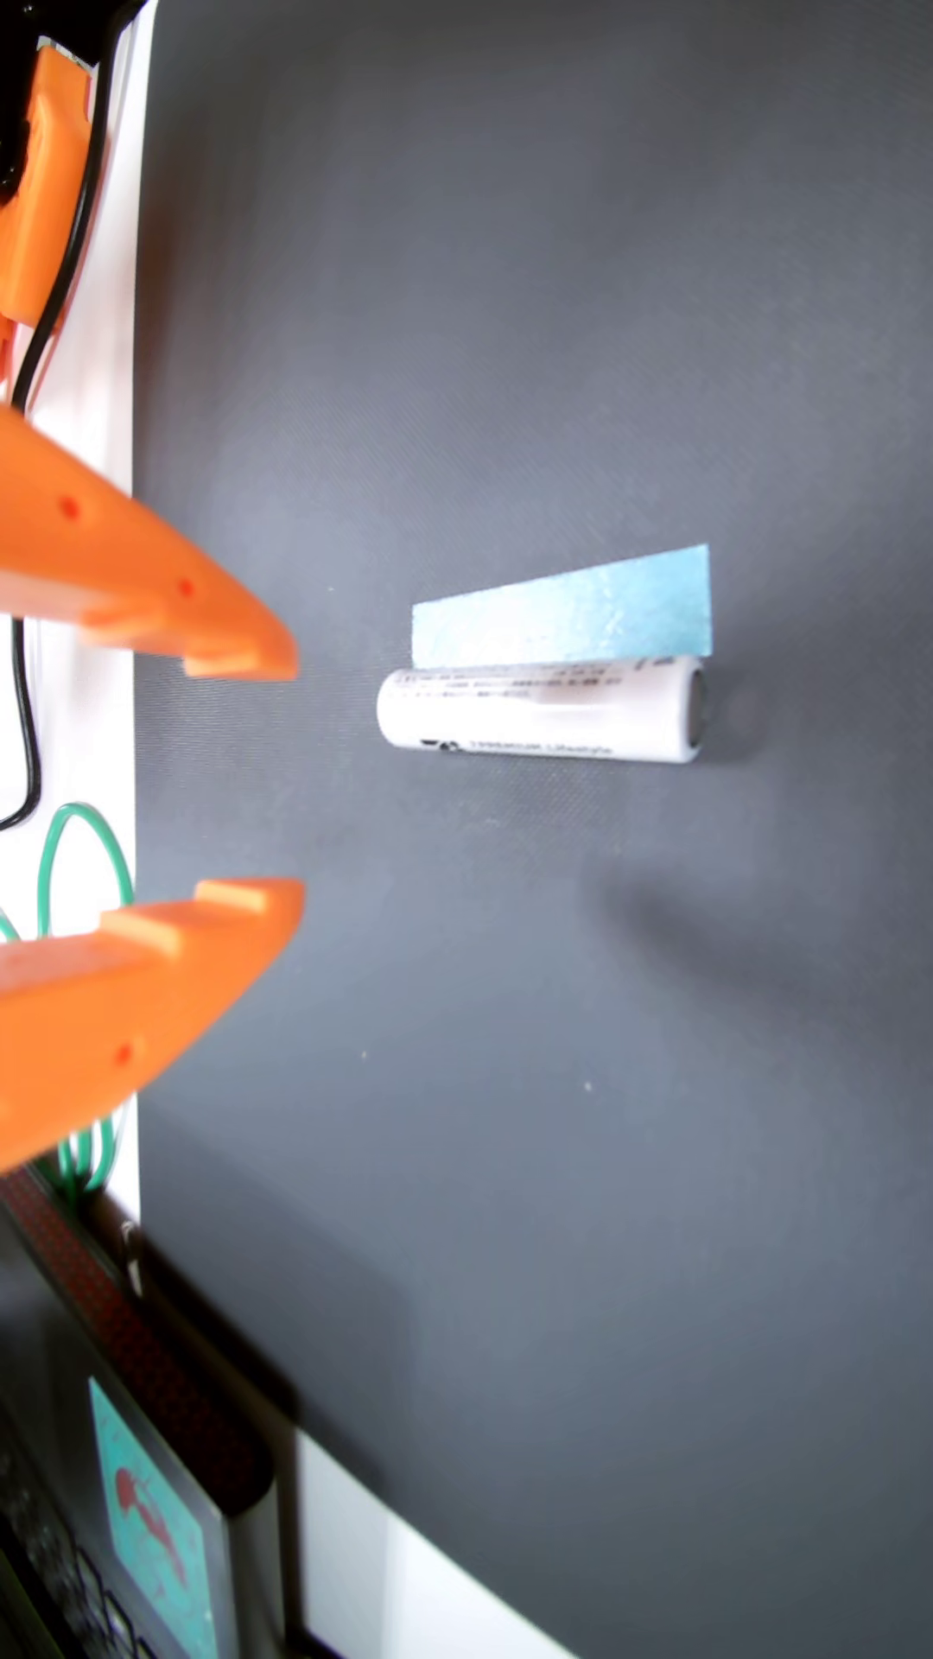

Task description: Insert Battery

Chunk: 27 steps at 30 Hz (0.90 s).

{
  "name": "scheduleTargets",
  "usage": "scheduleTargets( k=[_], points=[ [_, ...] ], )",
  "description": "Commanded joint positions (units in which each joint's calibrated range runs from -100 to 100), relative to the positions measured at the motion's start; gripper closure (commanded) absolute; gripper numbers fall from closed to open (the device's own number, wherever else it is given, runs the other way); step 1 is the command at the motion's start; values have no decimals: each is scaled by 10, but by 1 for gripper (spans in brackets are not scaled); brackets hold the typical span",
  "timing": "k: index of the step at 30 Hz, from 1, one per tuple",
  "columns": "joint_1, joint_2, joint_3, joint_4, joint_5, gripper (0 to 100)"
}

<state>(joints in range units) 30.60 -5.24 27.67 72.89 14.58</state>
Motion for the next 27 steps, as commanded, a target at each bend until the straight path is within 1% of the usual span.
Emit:
scheduleTargets(
  k=[1, 6, 11, 16, 22, 27],
  points=[
    [3, -1, -9, -2, 7, 86],
    [-1, -4, 25, -4, 27, 85],
    [3, -1, 25, -6, 26, 80],
    [13, -3, 42, -42, 26, 80],
    [16, -1, 64, -46, 27, 81],
    [16, -1, 86, -81, 27, 81]
  ],
)
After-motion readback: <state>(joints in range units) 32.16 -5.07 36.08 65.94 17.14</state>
